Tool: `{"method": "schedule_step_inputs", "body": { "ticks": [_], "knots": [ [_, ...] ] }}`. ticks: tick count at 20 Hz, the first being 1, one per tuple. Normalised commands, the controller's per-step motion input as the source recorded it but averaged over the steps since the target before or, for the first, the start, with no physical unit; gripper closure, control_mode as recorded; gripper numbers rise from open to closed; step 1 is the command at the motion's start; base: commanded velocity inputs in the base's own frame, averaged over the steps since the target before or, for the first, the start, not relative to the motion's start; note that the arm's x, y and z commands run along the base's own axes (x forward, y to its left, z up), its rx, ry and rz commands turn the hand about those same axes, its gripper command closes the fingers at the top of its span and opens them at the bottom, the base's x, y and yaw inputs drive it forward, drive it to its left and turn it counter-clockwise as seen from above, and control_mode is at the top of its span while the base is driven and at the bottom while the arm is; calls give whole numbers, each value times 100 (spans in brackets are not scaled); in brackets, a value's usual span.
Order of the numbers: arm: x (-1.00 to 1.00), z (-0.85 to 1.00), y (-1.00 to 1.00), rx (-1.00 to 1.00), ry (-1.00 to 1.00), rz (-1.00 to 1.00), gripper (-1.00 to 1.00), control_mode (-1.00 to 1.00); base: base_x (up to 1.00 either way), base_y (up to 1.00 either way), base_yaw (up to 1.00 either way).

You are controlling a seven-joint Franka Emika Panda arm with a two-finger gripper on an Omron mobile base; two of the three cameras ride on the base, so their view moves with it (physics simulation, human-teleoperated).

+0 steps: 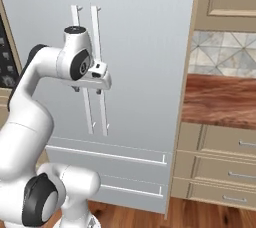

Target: There is a bowl on the dining counter. Grab a lemon wedge from the fridge and place it in the bowl. Then get the liquor bottle and glass cup from the cabinet and place them next to the bowl.

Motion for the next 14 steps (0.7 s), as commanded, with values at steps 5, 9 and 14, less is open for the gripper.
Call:
{"method": "schedule_step_inputs", "body": {
  "ticks": [5,9,14],
  "knots": [
    [0,0,0,0,0,0,-100,100,-20,9,0],
    [0,0,0,0,0,0,-100,100,0,1,0],
    [0,0,0,0,0,0,-100,100,4,2,0]
  ]
}}
